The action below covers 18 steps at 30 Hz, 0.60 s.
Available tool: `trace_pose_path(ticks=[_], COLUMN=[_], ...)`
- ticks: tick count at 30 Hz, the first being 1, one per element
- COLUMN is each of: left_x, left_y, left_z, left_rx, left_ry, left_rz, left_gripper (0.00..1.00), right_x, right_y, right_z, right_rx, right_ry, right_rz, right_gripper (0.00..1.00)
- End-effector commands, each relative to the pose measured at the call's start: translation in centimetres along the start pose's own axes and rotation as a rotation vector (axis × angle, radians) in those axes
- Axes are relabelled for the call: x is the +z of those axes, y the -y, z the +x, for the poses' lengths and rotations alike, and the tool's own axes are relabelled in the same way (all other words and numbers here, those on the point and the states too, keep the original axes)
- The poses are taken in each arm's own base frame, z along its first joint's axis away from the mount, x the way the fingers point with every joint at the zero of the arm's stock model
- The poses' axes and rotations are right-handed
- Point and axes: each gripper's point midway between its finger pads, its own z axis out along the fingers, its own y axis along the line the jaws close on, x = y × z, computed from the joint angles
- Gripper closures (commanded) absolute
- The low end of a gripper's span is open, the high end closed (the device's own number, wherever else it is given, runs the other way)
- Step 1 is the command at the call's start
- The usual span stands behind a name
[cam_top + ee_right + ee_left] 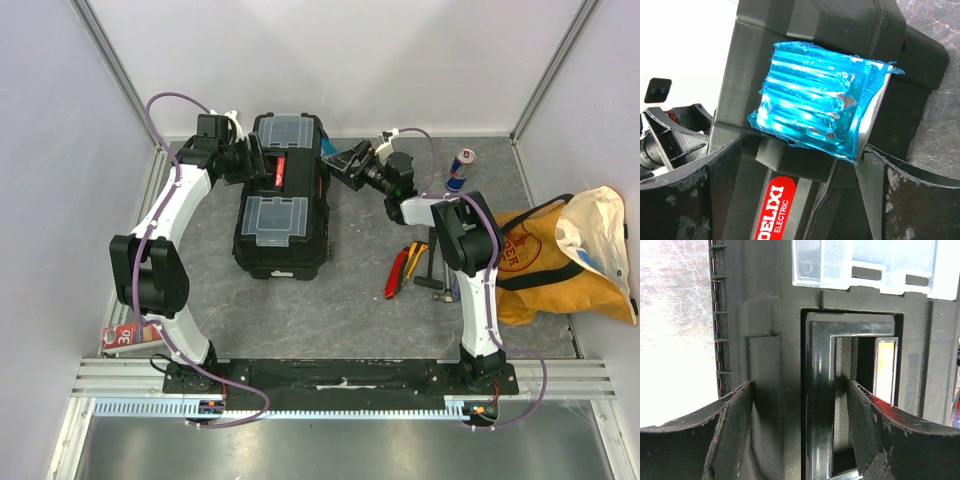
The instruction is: Pack the tool kit
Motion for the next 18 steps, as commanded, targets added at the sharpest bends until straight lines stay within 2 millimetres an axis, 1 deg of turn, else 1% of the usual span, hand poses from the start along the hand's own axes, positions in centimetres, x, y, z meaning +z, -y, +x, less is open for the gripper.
trace_pose_path(ticks=[1, 5, 8, 11, 13, 18], left_x=[3.2, 3.2, 3.3, 3.4, 3.3, 3.5], left_y=[-4.3, -4.3, -4.4, -4.3, -4.3, -3.8], left_z=[13.3, 13.5, 13.5, 13.5, 13.5, 13.7], left_rx=[-0.009, -0.006, -0.003, -0.006, -0.006, -0.014], left_ry=[-0.446, -0.452, -0.455, -0.456, -0.456, -0.460], left_rz=[-0.170, -0.171, -0.170, -0.164, -0.162, -0.133], left_gripper=[0.25, 0.25, 0.25, 0.25, 0.25, 0.26], right_x=[-0.6, -0.6, -0.4, -0.3, -0.1, 0.9], right_y=[-5.7, -4.8, -3.9, -3.3, -2.9, -2.6], right_z=[-1.5, -1.6, -1.8, -2.0, -1.9, -1.6], right_rx=[-0.108, -0.167, -0.205, -0.248, -0.284, -0.360], right_ry=[0.038, 0.042, 0.036, 0.041, 0.038, 0.060], right_rz=[-0.147, -0.097, -0.046, -0.007, 0.025, 0.081], right_gripper=[0.05, 0.31, 0.40, 0.42, 0.42, 0.42])
